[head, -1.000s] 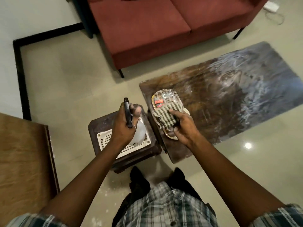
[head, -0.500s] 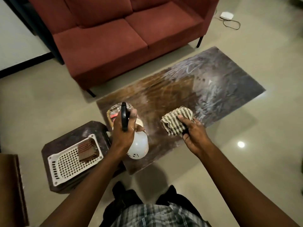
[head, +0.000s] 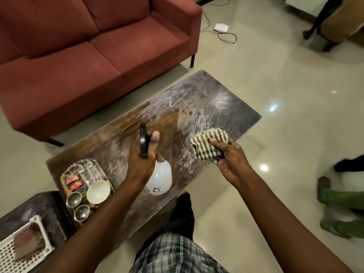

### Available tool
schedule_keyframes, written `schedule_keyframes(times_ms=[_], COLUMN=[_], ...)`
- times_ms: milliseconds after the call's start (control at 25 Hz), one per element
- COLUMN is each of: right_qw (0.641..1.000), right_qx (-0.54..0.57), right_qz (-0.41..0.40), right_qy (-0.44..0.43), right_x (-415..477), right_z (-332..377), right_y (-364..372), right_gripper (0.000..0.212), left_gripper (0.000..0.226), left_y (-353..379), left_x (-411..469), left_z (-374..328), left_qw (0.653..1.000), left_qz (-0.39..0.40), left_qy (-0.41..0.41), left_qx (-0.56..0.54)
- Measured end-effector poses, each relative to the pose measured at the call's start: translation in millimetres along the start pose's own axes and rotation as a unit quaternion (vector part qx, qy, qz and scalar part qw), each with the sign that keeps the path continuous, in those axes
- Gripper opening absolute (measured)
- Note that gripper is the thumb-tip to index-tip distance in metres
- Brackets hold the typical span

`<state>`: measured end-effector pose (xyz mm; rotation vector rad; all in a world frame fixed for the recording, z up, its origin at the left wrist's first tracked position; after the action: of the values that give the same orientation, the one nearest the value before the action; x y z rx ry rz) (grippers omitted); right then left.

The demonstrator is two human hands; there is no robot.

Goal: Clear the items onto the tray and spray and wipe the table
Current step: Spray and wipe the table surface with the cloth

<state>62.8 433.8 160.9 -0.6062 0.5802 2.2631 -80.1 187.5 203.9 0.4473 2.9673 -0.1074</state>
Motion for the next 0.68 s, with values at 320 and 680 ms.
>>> schedule_keyframes(times_ms=[320,680], right_qw=[0.998,0.992], right_qx=[0.023,-0.019], right_qz=[-0.006,0.075], right_qy=[0.058,0.099], right_x=[100.2,239.8], right_z=[73.5,156.6], right_y=[-73.0,-138.3], right_gripper=[0.051,0.038], left_gripper=[0.05,0.05], left_y=[140.7,263.0], left_x=[70.2,146.3], left_z=[-4.4,-11.8], left_qw=[0.998,0.997], left_qz=[0.048,-0.057], left_qy=[-0.013,-0.017], left_qx=[0.039,0.045])
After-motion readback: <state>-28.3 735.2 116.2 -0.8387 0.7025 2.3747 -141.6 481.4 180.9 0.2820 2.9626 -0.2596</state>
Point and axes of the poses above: each hand's wrist, its own x-axis towards the middle knuckle, its own y-axis out of the palm, z = x × y, the point moved 7 cm from there along x, towards the middle knuckle, and after that the axes turned 8 degrees about -x, right-handed, at the moved point
